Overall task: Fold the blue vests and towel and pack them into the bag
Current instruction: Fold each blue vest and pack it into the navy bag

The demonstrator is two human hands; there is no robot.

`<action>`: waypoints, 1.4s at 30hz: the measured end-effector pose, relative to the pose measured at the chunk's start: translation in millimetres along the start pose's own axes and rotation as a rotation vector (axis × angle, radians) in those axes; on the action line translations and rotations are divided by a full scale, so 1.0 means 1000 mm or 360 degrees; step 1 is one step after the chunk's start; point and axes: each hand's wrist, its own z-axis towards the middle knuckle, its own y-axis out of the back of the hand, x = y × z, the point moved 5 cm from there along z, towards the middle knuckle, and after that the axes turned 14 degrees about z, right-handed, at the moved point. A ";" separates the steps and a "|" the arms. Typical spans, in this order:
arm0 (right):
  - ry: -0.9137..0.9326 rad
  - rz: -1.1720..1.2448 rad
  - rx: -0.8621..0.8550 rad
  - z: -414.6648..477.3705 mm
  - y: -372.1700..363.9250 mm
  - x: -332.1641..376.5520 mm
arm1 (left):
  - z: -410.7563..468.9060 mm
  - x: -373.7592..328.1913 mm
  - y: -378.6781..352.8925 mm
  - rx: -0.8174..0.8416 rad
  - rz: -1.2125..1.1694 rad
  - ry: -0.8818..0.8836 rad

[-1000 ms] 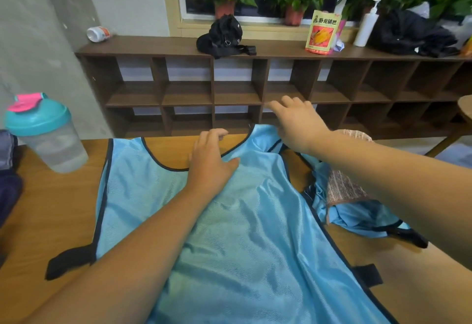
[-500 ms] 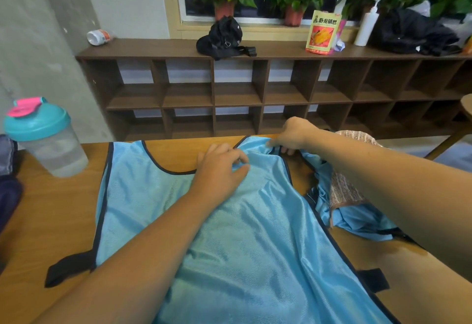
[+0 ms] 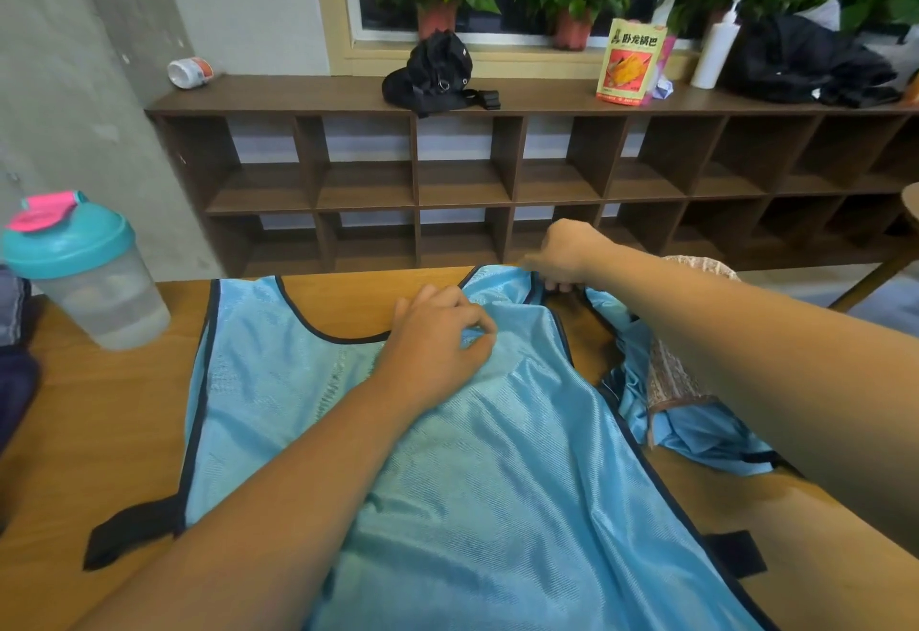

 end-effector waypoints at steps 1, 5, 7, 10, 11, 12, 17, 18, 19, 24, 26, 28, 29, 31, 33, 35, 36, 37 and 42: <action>-0.0055 0.0014 0.0079 -0.001 -0.003 -0.002 | 0.000 0.000 0.000 -0.0003 -0.0001 -0.0002; -0.0130 0.0095 0.0128 -0.002 -0.009 -0.006 | 0.000 0.001 -0.001 0.0015 0.0007 0.0010; -0.0126 0.0129 0.0104 -0.001 -0.011 -0.005 | 0.000 0.001 -0.002 0.0025 0.0006 0.0013; -0.0032 0.0235 0.0002 0.005 -0.008 0.001 | -0.001 0.002 -0.003 0.0044 -0.0017 0.0008; 0.0005 0.0311 -0.0039 0.008 -0.006 0.004 | -0.001 0.002 -0.003 0.0052 -0.0023 0.0002; 0.0035 0.0390 -0.0082 0.011 -0.004 0.006 | -0.001 0.001 -0.003 0.0056 -0.0032 -0.0008; 0.0028 0.0201 -0.0133 0.015 -0.007 0.000 | -0.003 -0.001 -0.003 0.0079 -0.0069 -0.0067; 0.0051 0.0163 -0.0136 0.015 -0.009 -0.001 | -0.003 -0.001 -0.003 0.0093 -0.0065 -0.0079; 0.0090 0.0166 -0.0140 0.015 -0.011 0.000 | -0.003 -0.002 -0.004 0.0107 -0.0061 -0.0087; 0.0204 0.0086 -0.0116 0.011 -0.015 0.004 | -0.002 -0.002 -0.004 0.0138 -0.0041 -0.0097; 0.0274 0.0027 -0.0189 0.012 -0.014 0.003 | -0.002 -0.003 -0.004 0.0144 -0.0019 -0.0108; 0.0370 0.0109 -0.0333 0.011 -0.011 0.004 | -0.003 -0.004 -0.004 0.0158 -0.0013 -0.0122; 0.0397 0.0164 -0.0403 0.010 -0.010 0.005 | -0.003 -0.005 -0.004 0.0174 -0.0010 -0.0136; 0.0409 0.0228 -0.0473 0.008 -0.010 0.008 | -0.004 -0.007 -0.006 0.0217 0.0039 -0.0198; 0.0407 0.0182 -0.0473 0.003 -0.016 0.013 | -0.005 -0.009 -0.012 0.0305 0.0082 -0.0278; 0.0523 0.0067 -0.0464 -0.008 -0.026 0.021 | -0.007 -0.010 -0.020 0.0397 0.0094 -0.0342; 0.0608 0.0064 -0.0434 -0.015 -0.033 0.026 | -0.008 -0.011 -0.022 0.0409 0.0106 -0.0378; 0.0670 0.0105 -0.0371 -0.023 -0.042 0.030 | -0.008 -0.012 -0.023 0.0392 0.0111 -0.0417; 0.0630 0.0376 -0.0032 -0.053 -0.090 0.022 | -0.006 -0.011 -0.018 0.0402 0.0015 -0.0378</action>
